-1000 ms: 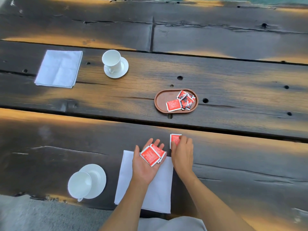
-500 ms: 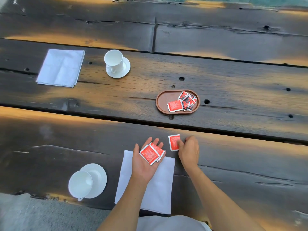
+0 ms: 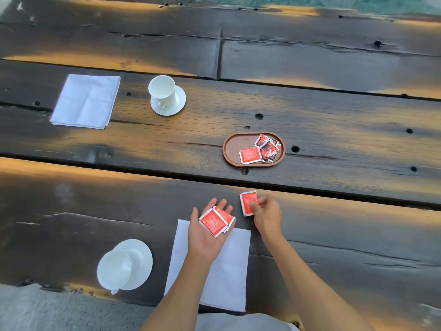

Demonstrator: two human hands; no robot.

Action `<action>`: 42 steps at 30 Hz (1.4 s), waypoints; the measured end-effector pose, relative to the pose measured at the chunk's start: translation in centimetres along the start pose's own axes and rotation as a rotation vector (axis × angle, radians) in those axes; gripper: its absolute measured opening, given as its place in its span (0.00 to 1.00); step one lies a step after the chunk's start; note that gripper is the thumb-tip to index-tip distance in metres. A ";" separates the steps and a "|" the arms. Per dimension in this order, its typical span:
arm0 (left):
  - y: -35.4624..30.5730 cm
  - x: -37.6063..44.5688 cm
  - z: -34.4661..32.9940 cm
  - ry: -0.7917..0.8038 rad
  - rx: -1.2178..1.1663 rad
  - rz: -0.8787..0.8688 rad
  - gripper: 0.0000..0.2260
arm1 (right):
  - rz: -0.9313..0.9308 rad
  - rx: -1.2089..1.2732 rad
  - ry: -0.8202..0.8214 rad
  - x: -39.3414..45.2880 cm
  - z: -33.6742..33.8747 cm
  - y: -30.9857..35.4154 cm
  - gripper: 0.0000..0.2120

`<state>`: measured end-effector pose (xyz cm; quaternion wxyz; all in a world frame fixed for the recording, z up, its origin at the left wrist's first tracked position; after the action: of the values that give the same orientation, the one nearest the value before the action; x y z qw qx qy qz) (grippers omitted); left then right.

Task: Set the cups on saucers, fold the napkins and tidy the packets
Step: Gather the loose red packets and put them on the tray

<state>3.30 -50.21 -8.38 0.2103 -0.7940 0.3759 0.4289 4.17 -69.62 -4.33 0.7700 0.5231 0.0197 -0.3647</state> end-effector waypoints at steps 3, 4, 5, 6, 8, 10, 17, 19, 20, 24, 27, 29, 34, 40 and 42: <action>0.3 0.1 -0.6 -0.003 0.006 0.024 0.27 | 0.081 0.148 0.221 -1.4 -2.2 2.9 0.09; 0.4 0.2 -0.8 -0.004 0.015 0.027 0.27 | 0.111 0.157 0.298 -2.2 -3.2 3.6 0.08; 0.3 0.2 -1.1 0.000 0.020 0.027 0.27 | 0.143 0.149 0.352 -2.9 -4.1 3.9 0.08; 0.3 0.2 -1.5 0.007 0.018 0.028 0.28 | 0.176 0.113 0.385 -3.5 -4.8 4.1 0.06; 0.3 0.2 -2.3 0.027 0.012 0.036 0.29 | 0.260 -0.065 0.398 -4.4 -5.6 4.3 0.05; 0.2 0.2 -3.1 0.050 0.017 0.043 0.29 | 0.339 -0.237 0.357 -4.6 -5.5 4.4 0.07; -0.6 1.8 -6.2 0.079 0.005 0.054 0.29 | 0.276 0.007 0.110 -2.0 -1.7 5.4 0.07; -1.6 2.4 -7.5 0.064 0.018 0.028 0.28 | 0.205 0.053 0.022 -0.7 0.2 4.8 0.09; -2.1 2.8 -8.2 0.055 0.027 0.018 0.28 | 0.181 0.040 0.002 -0.1 1.0 4.6 0.10; -4.1 4.4 -11.0 0.017 0.062 -0.006 0.28 | 0.117 0.039 -0.016 1.8 2.9 3.4 0.11; -5.2 5.6 -13.0 -0.020 0.069 -0.032 0.27 | 0.086 0.062 -0.026 2.9 3.3 2.8 0.11; -5.9 6.4 -14.1 -0.030 0.053 -0.048 0.27 | 0.077 0.080 -0.030 3.4 3.3 2.6 0.12; -7.8 7.7 -16.3 -0.035 0.089 -0.125 0.26 | 0.097 0.096 -0.060 4.5 3.5 2.7 0.12; -9.2 8.8 -17.1 -0.041 0.176 -0.219 0.26 | 0.083 0.089 -0.049 5.3 3.2 2.5 0.13; -9.5 8.9 -17.4 -0.034 0.213 -0.253 0.24 | 0.082 0.089 -0.047 5.4 3.1 2.4 0.13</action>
<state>22.94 -59.36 -6.26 0.3520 -0.8007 0.3129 0.3702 8.46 -74.67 -3.20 0.7605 0.5487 -0.0361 -0.3453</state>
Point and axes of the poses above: each hand's wrist, its own x-axis towards the middle knuckle, its own z-axis out of the back of the hand, y = z × x, the point moved 9 cm from there along x, towards the middle knuckle, and after that the axes turned 13 degrees about z, right-handed, at the moved point
